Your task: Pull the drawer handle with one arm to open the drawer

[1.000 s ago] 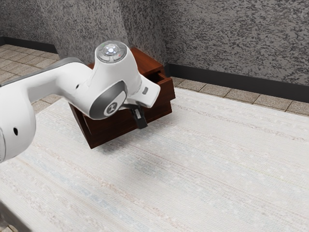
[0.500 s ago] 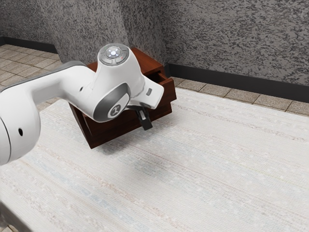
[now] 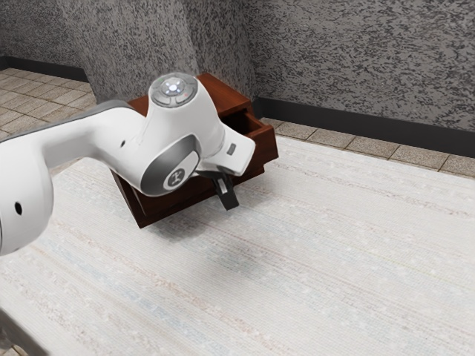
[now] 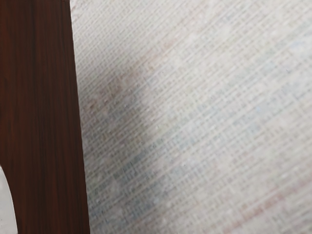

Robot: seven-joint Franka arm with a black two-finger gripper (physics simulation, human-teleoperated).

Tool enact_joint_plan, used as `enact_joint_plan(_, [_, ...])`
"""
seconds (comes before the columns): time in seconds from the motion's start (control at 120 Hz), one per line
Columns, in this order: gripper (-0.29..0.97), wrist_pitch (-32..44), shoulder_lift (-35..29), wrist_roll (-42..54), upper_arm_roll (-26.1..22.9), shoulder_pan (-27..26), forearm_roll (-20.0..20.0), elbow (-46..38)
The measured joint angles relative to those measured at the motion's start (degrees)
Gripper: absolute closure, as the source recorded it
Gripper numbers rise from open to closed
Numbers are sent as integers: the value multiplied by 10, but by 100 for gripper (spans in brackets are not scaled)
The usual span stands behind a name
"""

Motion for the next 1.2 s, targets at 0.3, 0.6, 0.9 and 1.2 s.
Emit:
enact_joint_plan(0.3, [1,-1,21,-6,0,-15,-1,-19])
enact_joint_plan(0.6, [6,0,31,-11,1,-20,-3,-21])
enact_joint_plan(0.9, [16,2,36,-20,1,-22,0,-22])
enact_joint_plan(1.2, [14,2,39,-31,1,-27,7,-27])
